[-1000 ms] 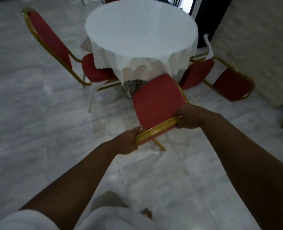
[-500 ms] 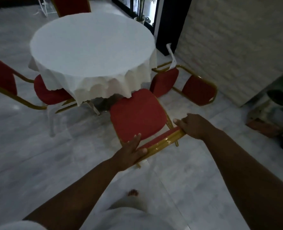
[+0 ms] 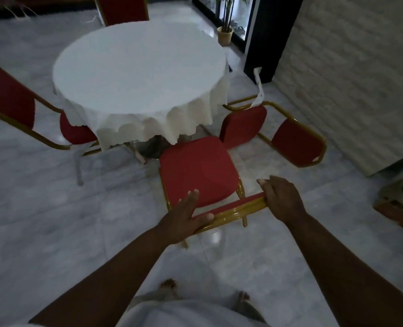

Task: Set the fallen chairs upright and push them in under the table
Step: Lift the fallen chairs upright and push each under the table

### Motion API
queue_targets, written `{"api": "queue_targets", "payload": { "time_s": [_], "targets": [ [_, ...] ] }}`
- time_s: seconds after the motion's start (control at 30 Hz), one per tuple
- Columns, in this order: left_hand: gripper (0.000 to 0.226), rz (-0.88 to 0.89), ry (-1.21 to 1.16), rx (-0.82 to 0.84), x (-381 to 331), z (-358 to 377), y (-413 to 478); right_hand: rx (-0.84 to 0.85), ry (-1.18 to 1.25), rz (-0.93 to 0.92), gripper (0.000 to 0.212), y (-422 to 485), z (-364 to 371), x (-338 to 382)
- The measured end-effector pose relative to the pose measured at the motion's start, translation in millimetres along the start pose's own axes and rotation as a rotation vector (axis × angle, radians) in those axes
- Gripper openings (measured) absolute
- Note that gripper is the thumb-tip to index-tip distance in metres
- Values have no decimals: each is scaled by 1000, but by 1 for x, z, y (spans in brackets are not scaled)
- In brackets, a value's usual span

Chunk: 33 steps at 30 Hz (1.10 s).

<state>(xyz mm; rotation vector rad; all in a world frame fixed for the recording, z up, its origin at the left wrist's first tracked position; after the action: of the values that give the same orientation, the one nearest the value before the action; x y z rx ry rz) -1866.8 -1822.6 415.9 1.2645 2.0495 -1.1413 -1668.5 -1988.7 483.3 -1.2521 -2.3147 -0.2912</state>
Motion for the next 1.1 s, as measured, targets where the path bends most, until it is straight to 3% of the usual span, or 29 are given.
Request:
{"api": "queue_targets", "payload": {
  "time_s": [0.1, 0.5, 0.6, 0.7, 0.83, 1.1],
  "targets": [
    [118, -60, 60, -76, -14, 8, 13, 45, 62, 27, 45, 11, -8, -20],
    [128, -130, 212, -282, -45, 21, 28, 141, 90, -26, 59, 32, 3, -78],
    [120, -120, 278, -424, -44, 19, 23, 114, 36, -112, 67, 40, 9, -75],
    [109, -68, 408, -583, -46, 23, 13, 117, 16, -314, 65, 49, 13, -60],
    [112, 39, 517, -587, -45, 14, 16, 165, 112, -335, 55, 61, 24, -50],
    [112, 20, 511, -616, -22, -46, 46, 186, 88, -414, 62, 119, 48, -4]
  ]
}}
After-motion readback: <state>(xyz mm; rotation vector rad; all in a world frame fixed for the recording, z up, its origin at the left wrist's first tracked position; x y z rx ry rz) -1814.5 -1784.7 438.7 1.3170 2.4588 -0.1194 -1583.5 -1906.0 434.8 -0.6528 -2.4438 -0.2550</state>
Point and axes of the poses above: each hand's wrist, its own y-axis towards the middle knuckle, its own z-axis out of the palm, x = y × z, the point moved 7 cm from there along y, towards the middle knuckle, and after that the axes turned 5 degrees about z, right-handed, at the moved point
